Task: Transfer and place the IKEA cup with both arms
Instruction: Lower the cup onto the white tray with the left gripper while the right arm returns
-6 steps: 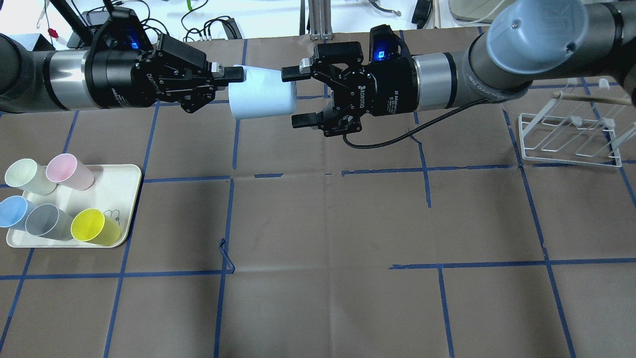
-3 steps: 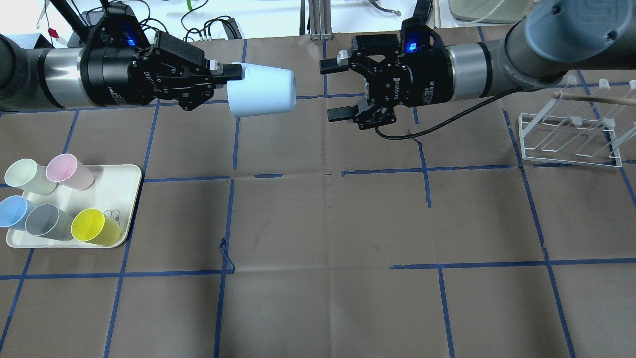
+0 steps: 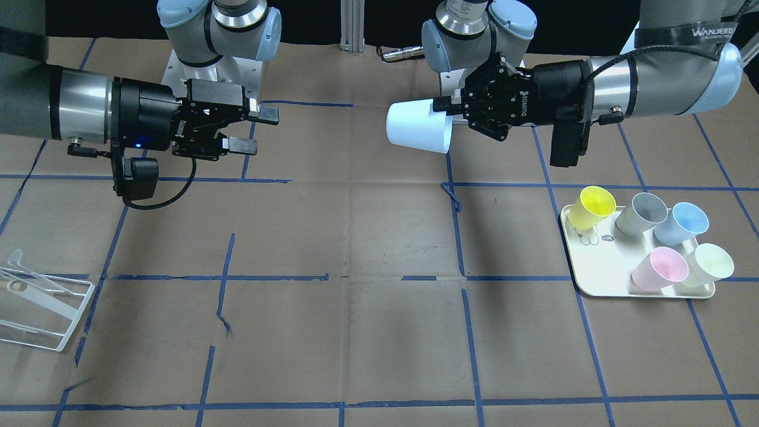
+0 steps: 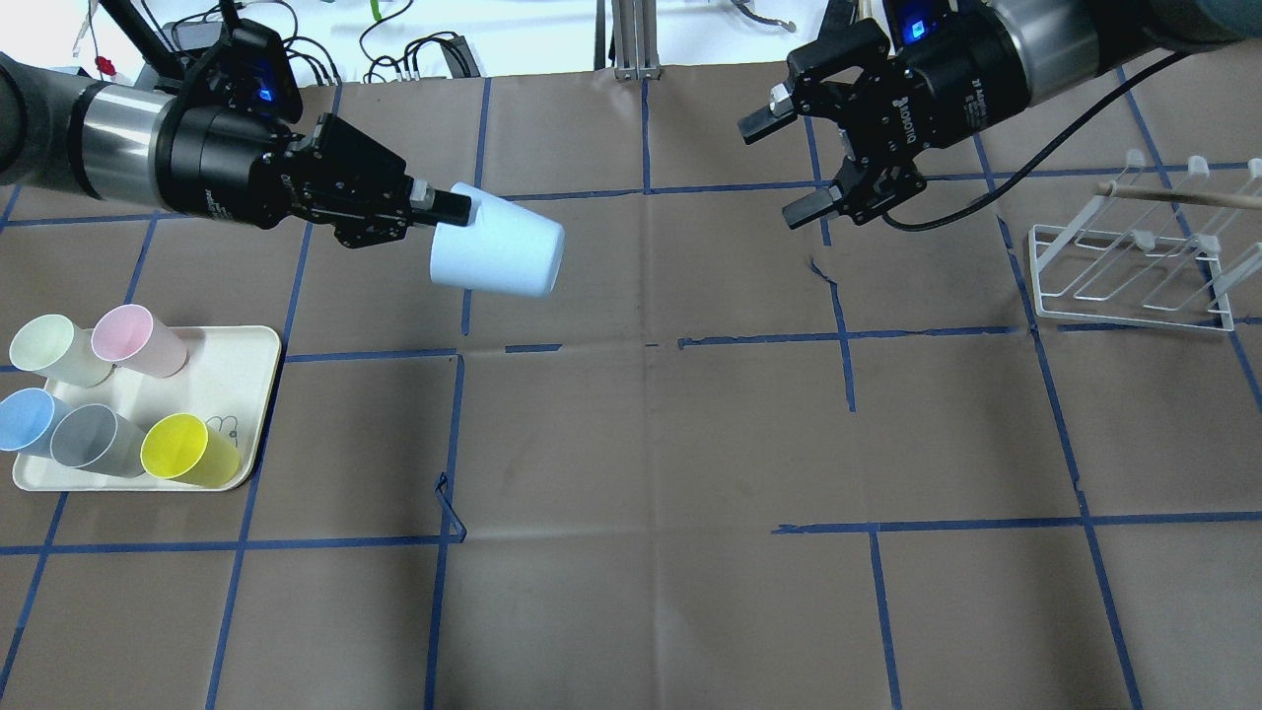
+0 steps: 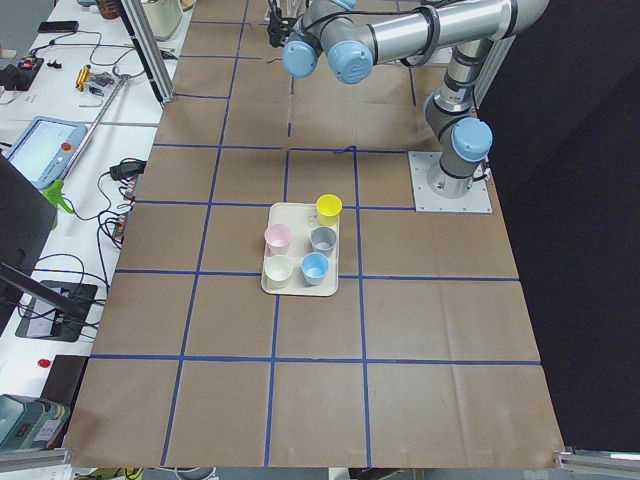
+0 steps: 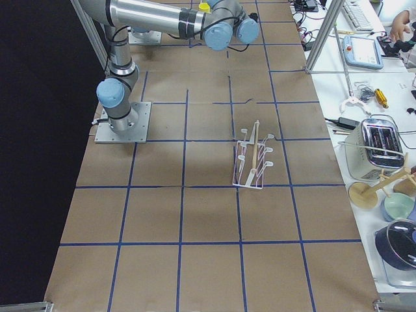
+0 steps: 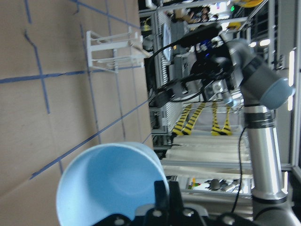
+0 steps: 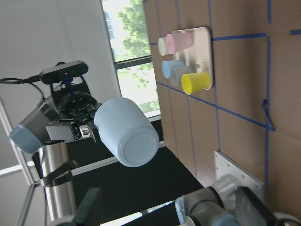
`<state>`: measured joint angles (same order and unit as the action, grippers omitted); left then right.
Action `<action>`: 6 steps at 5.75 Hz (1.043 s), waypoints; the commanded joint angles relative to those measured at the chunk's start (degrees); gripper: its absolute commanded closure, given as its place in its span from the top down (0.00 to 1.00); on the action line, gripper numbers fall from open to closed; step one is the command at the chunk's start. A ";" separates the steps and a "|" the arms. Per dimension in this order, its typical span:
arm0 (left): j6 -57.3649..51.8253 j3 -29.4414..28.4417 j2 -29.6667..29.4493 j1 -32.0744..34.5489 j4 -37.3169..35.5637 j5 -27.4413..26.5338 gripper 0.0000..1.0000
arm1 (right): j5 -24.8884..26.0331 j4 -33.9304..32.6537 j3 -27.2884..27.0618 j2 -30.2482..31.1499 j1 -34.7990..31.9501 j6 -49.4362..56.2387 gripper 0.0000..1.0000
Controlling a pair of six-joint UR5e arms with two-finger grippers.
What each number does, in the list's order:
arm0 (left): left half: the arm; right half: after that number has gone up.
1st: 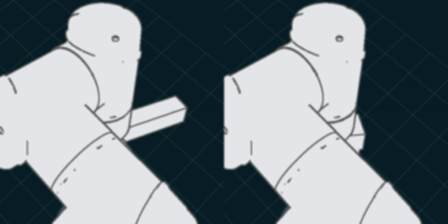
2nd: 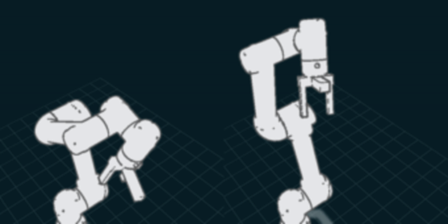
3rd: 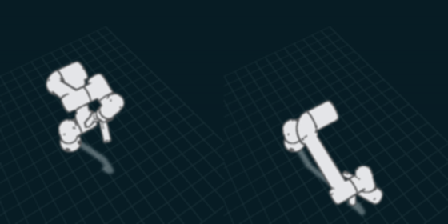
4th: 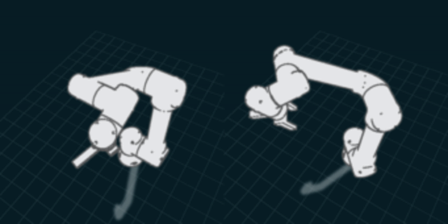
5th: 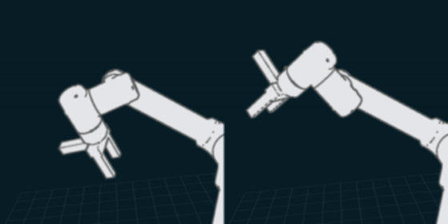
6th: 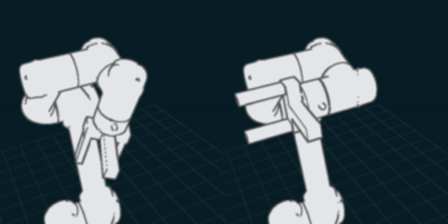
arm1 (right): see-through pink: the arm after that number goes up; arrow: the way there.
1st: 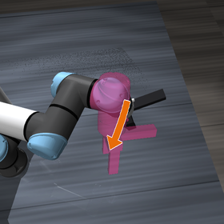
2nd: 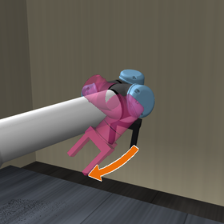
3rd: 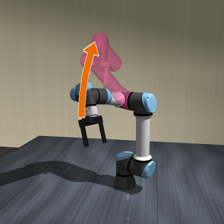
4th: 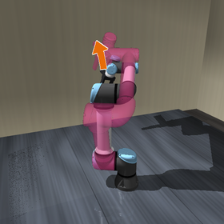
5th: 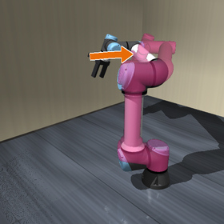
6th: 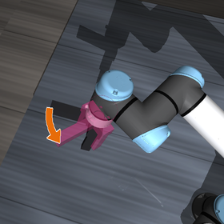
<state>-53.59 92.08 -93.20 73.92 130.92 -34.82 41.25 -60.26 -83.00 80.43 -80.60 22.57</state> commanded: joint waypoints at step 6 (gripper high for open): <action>36.19 6.78 -5.39 0.54 -56.04 -60.76 0.00 | 47.08 -26.85 -0.31 2.63 -13.18 -26.43 1.00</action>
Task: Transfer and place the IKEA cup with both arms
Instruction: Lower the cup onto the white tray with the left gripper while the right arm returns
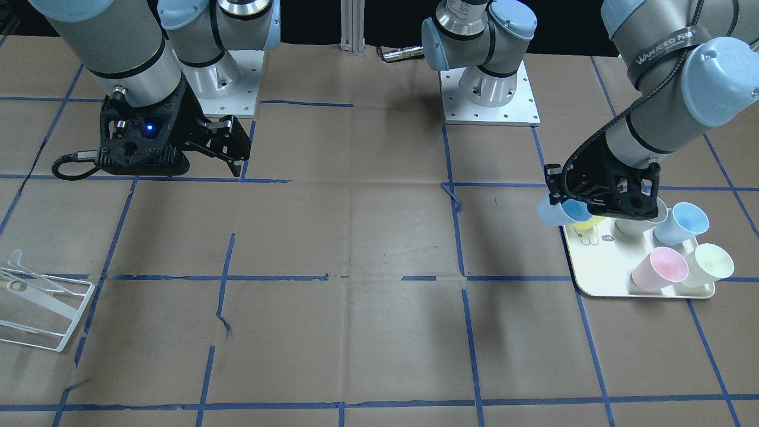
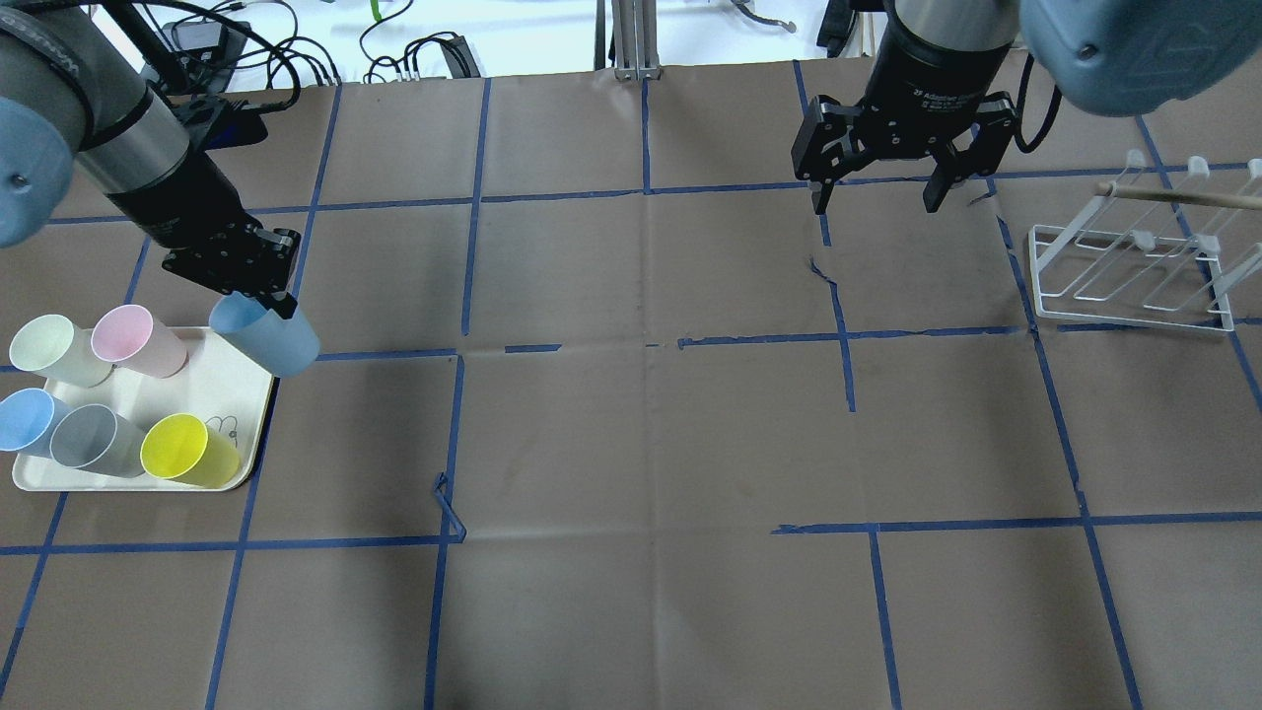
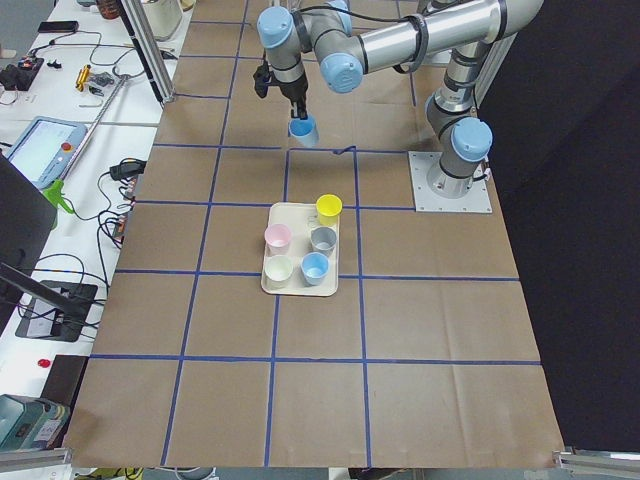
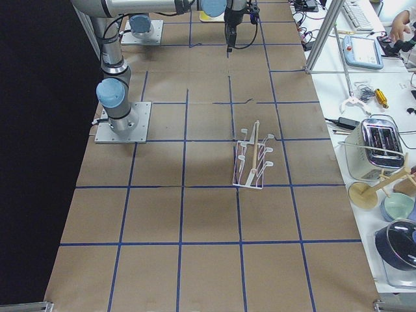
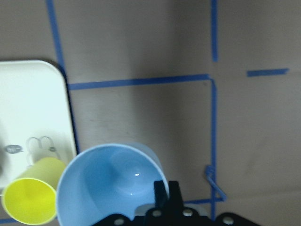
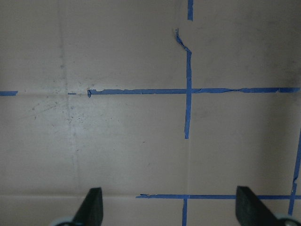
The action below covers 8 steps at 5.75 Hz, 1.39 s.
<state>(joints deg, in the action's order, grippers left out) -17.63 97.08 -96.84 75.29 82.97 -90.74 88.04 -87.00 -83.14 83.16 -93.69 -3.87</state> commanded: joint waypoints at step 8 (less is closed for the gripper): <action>-2.14 8.21 -11.43 -8.14 -21.63 -7.17 0.04 | 2.93 -0.36 -1.85 3.32 3.08 -0.53 1.00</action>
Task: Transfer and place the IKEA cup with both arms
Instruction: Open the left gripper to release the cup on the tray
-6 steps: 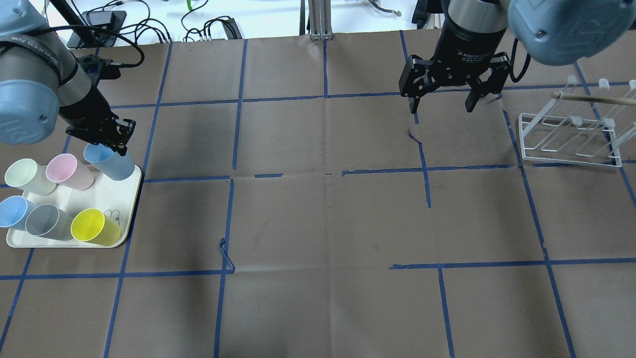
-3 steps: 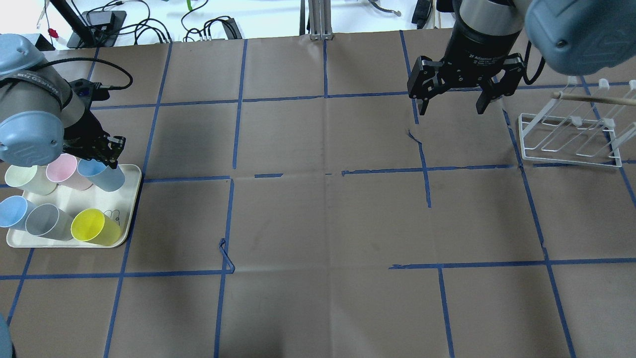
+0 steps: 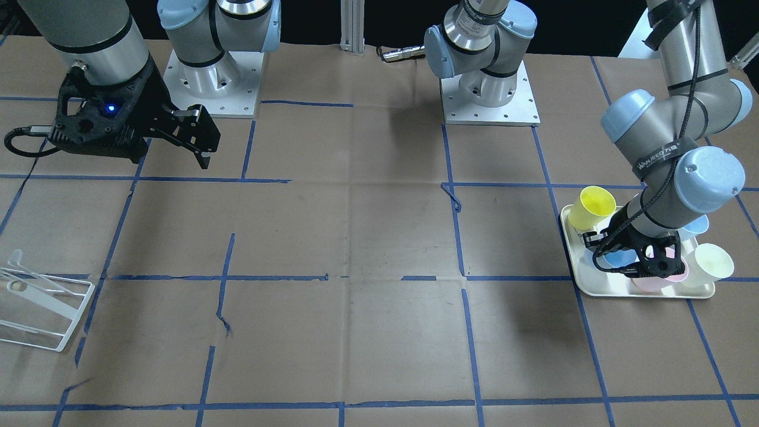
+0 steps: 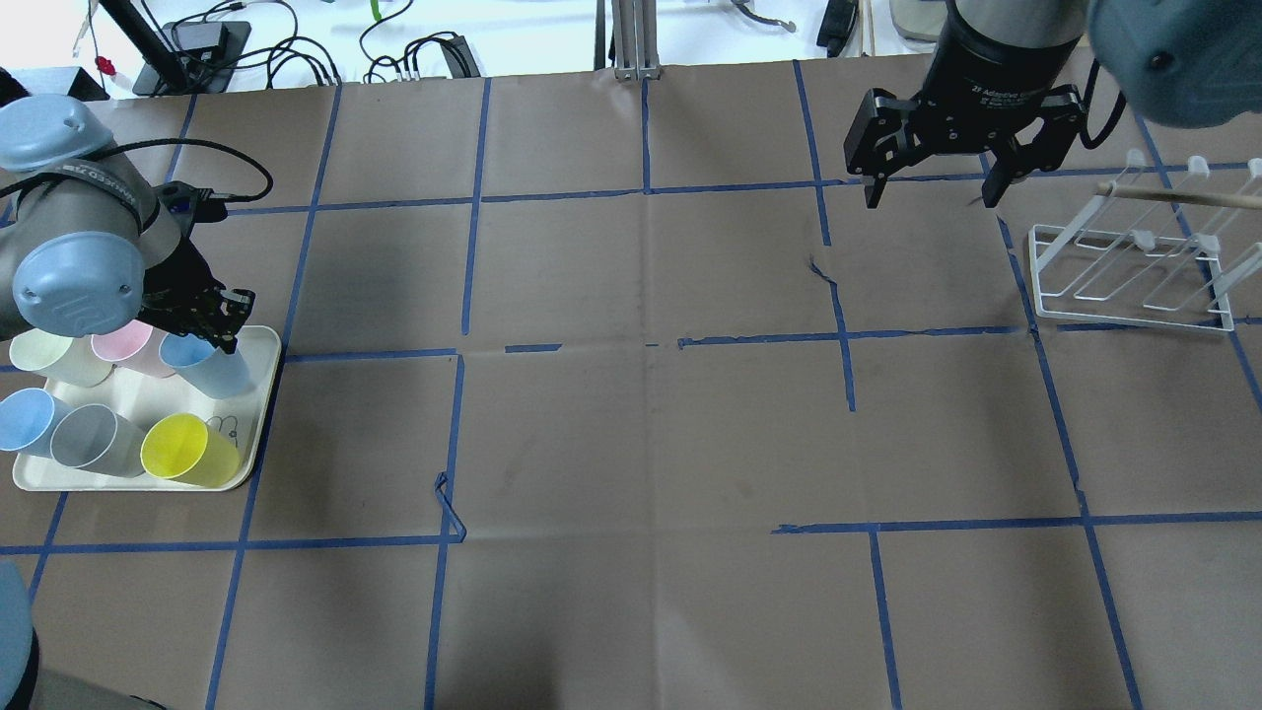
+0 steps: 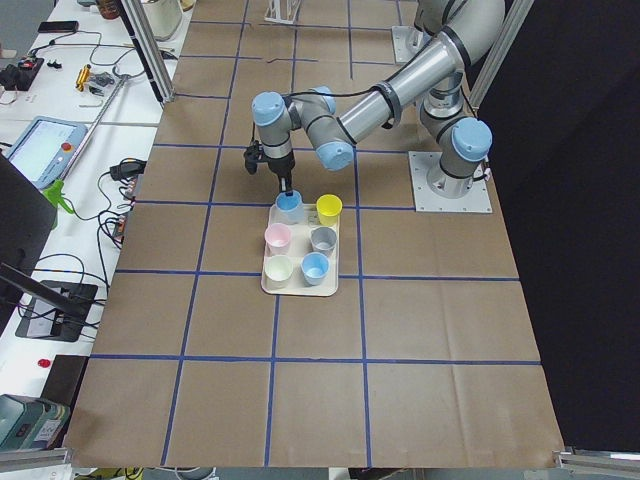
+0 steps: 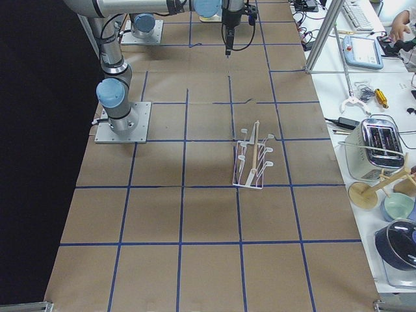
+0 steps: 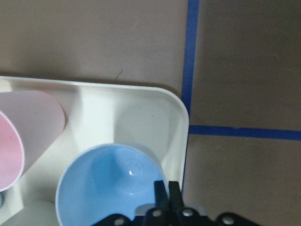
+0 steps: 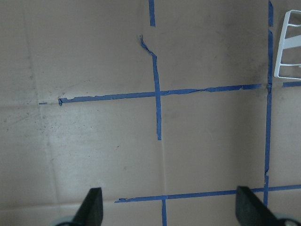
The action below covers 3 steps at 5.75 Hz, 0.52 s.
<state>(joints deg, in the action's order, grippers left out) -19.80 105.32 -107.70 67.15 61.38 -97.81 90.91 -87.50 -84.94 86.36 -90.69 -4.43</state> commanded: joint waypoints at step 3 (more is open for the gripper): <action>0.11 -0.38 -1.89 -0.09 -0.47 -3.32 0.92 | -0.03 0.14 -0.05 0.57 -0.37 -0.94 1.00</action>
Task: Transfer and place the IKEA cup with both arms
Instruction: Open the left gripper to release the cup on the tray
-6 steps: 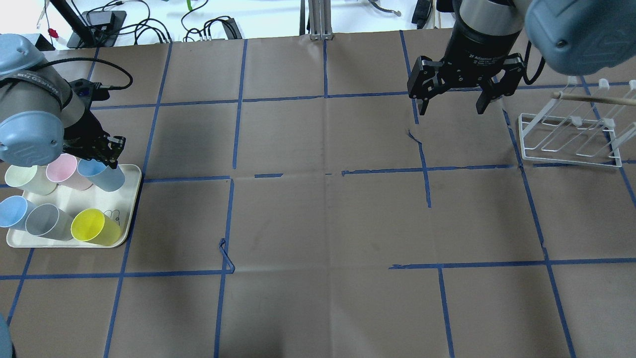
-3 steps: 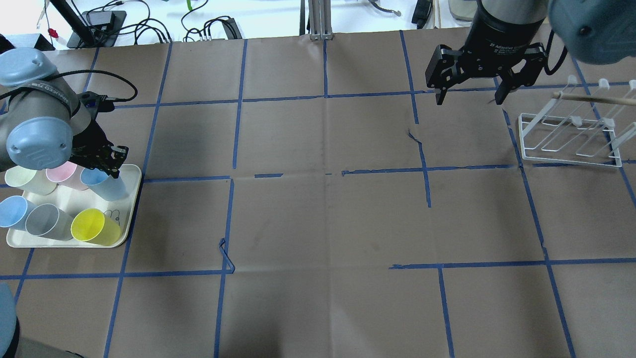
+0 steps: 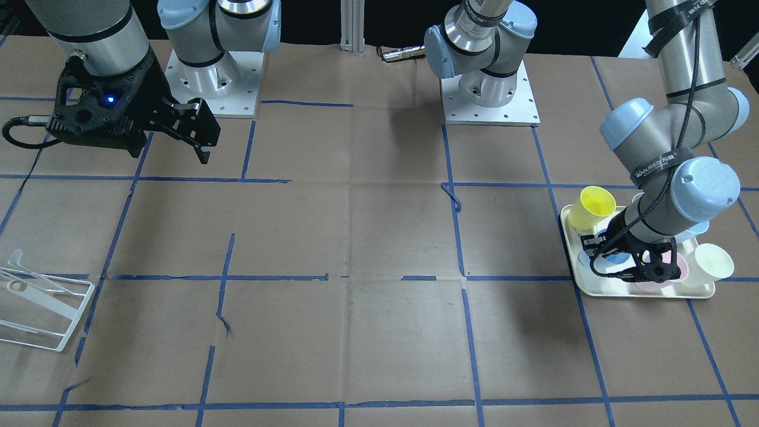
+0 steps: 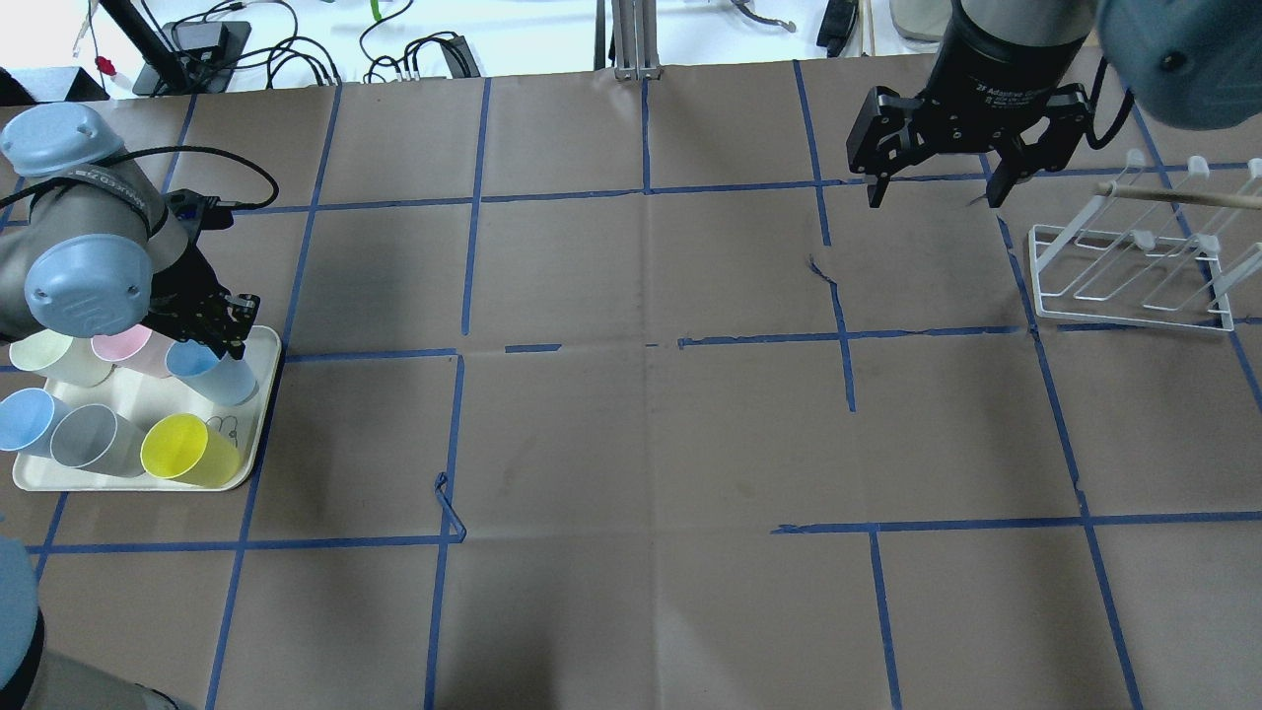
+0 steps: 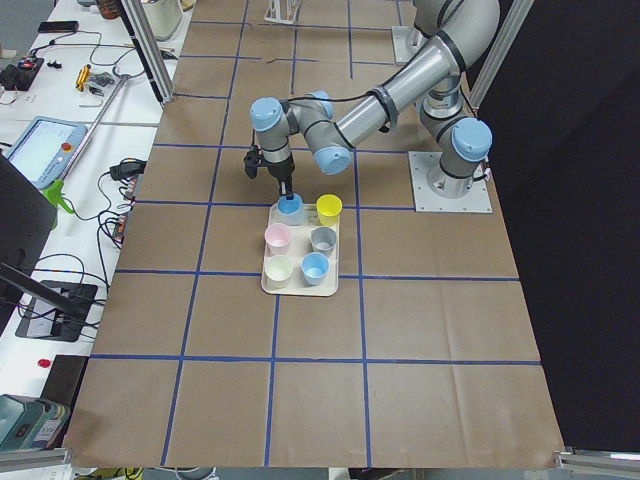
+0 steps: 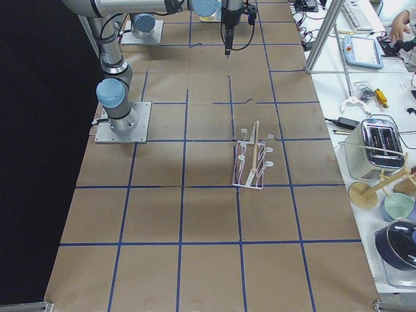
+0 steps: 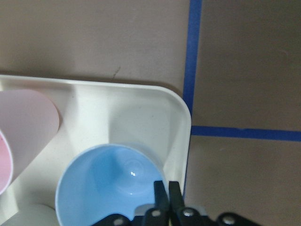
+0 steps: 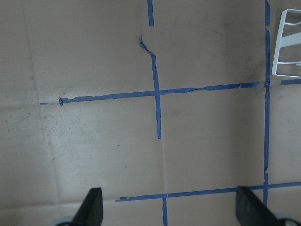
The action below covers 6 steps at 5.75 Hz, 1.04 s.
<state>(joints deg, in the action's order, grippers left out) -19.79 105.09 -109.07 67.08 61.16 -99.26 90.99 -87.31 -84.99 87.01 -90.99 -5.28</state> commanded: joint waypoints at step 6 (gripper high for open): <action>9.02 -10.13 10.35 9.15 23.15 5.55 0.98 | -0.02 0.03 0.00 -0.17 -0.06 0.01 1.00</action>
<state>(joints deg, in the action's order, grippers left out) -14.36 97.92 -101.10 72.56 78.36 -96.02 90.96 -87.34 -84.99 86.83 -91.05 -5.28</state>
